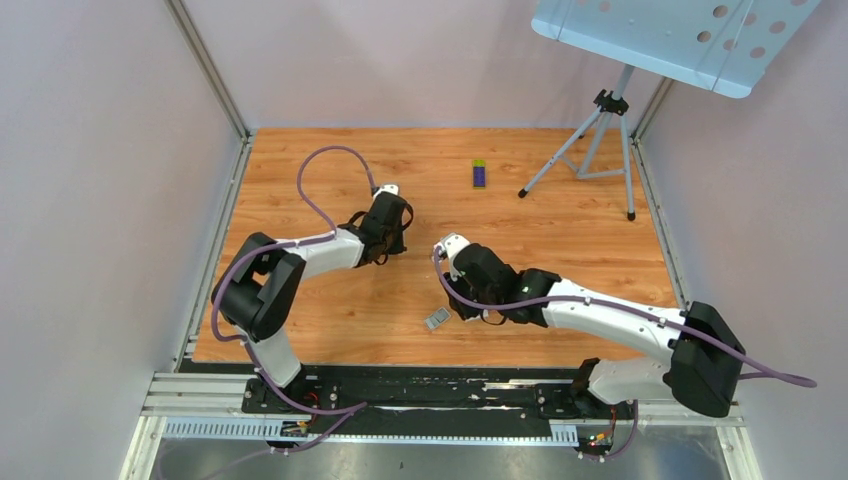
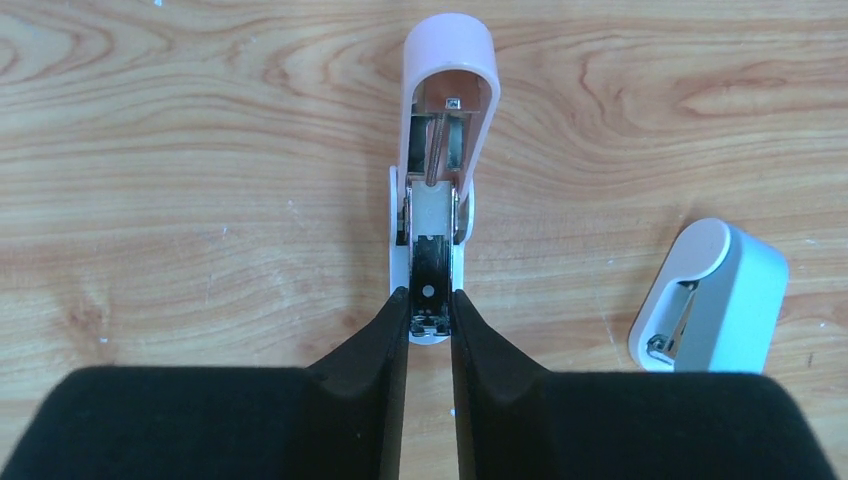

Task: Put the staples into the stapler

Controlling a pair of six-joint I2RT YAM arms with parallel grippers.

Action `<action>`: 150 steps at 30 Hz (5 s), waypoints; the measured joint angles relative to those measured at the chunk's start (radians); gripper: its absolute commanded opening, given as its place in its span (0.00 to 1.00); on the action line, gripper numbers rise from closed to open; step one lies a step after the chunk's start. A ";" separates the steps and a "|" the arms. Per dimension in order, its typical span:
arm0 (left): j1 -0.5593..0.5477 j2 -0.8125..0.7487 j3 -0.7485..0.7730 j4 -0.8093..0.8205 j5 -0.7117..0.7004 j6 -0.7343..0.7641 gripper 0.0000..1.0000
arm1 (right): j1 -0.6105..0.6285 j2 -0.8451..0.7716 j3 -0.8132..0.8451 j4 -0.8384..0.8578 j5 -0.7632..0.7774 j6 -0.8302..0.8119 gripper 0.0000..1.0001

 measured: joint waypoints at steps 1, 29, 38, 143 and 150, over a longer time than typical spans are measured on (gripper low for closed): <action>-0.005 -0.001 0.003 -0.010 -0.010 -0.002 0.14 | 0.000 -0.007 -0.005 -0.001 0.001 0.000 0.33; -0.206 -0.263 -0.259 -0.099 -0.176 -0.358 0.45 | -0.005 -0.071 -0.049 -0.002 -0.002 0.047 0.32; -0.201 -0.526 -0.296 -0.096 -0.176 -0.351 0.78 | -0.005 -0.010 -0.050 0.042 -0.051 0.091 0.32; -0.071 -1.523 -0.270 -0.569 -0.082 0.150 1.00 | 0.051 0.613 0.458 0.205 0.131 0.245 0.24; -0.071 -1.523 -0.270 -0.569 -0.082 0.150 1.00 | 0.051 0.638 0.459 0.230 0.162 0.253 0.24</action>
